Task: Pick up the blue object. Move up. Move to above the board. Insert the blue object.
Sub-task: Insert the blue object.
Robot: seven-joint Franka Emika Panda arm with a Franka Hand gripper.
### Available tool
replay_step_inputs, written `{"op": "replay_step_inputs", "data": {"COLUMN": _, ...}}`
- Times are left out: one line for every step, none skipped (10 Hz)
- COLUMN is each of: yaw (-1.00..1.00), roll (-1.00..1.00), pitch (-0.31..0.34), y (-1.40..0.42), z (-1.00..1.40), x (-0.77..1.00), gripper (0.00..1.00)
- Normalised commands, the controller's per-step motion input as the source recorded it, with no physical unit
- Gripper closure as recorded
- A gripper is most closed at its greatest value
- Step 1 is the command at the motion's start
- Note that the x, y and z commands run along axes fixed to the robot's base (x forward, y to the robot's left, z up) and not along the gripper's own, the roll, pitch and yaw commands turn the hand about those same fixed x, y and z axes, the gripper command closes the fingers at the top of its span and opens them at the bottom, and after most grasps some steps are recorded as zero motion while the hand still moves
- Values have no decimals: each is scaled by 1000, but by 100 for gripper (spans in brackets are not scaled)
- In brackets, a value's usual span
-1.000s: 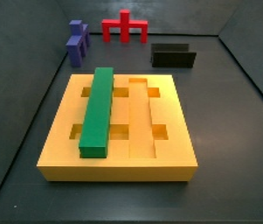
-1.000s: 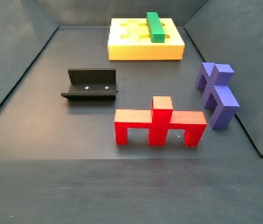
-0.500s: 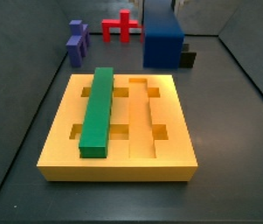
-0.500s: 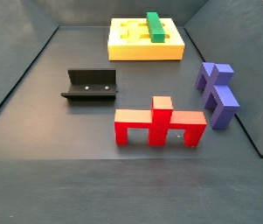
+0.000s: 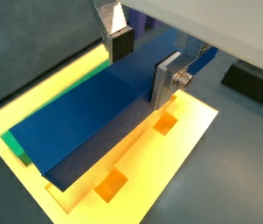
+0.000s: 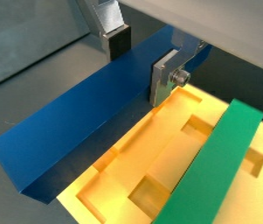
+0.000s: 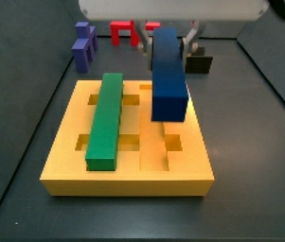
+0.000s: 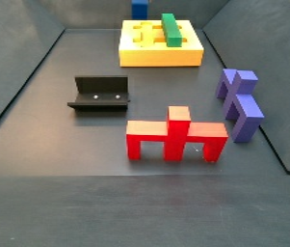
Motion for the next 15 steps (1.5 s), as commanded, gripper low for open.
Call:
{"op": "replay_step_inputs", "data": {"yaw": 60, "roll": 149, "pitch": -100, "y": -49, "z": -931, "x": 0, "gripper": 100}}
{"op": "replay_step_inputs", "data": {"yaw": 94, "roll": 183, "pitch": -100, "y": -77, "z": -886, "x": 0, "gripper": 100}}
{"op": "replay_step_inputs", "data": {"yaw": 126, "roll": 124, "pitch": -96, "y": -106, "z": -531, "x": -129, "gripper": 100}}
{"op": "replay_step_inputs", "data": {"yaw": 131, "roll": 89, "pitch": -109, "y": -94, "z": -477, "x": -129, "gripper": 100}}
{"op": "replay_step_inputs", "data": {"yaw": 154, "roll": 57, "pitch": -107, "y": -63, "z": -429, "x": -91, "gripper": 100}}
{"op": "replay_step_inputs", "data": {"yaw": 163, "roll": 50, "pitch": -93, "y": -54, "z": -377, "x": -120, "gripper": 100}}
{"op": "replay_step_inputs", "data": {"yaw": 214, "roll": 53, "pitch": -47, "y": -86, "z": -189, "x": -97, "gripper": 100}}
{"op": "replay_step_inputs", "data": {"yaw": 269, "roll": 57, "pitch": 0, "y": -171, "z": 0, "x": 0, "gripper": 100}}
{"op": "replay_step_inputs", "data": {"yaw": 294, "roll": 81, "pitch": -3, "y": -200, "z": 0, "x": 0, "gripper": 100}}
{"op": "replay_step_inputs", "data": {"yaw": 260, "roll": 90, "pitch": -17, "y": -200, "z": -49, "x": 0, "gripper": 100}}
{"op": "replay_step_inputs", "data": {"yaw": 103, "roll": 110, "pitch": -1, "y": -83, "z": -180, "x": 0, "gripper": 100}}
{"op": "replay_step_inputs", "data": {"yaw": 0, "roll": 156, "pitch": 0, "y": 0, "z": -263, "x": 63, "gripper": 100}}
{"op": "replay_step_inputs", "data": {"yaw": 0, "roll": 179, "pitch": 19, "y": 0, "z": -234, "x": 89, "gripper": 100}}
{"op": "replay_step_inputs", "data": {"yaw": -69, "roll": 183, "pitch": 57, "y": 0, "z": -180, "x": 106, "gripper": 100}}
{"op": "replay_step_inputs", "data": {"yaw": -97, "roll": 171, "pitch": 91, "y": 0, "z": -83, "x": 160, "gripper": 100}}
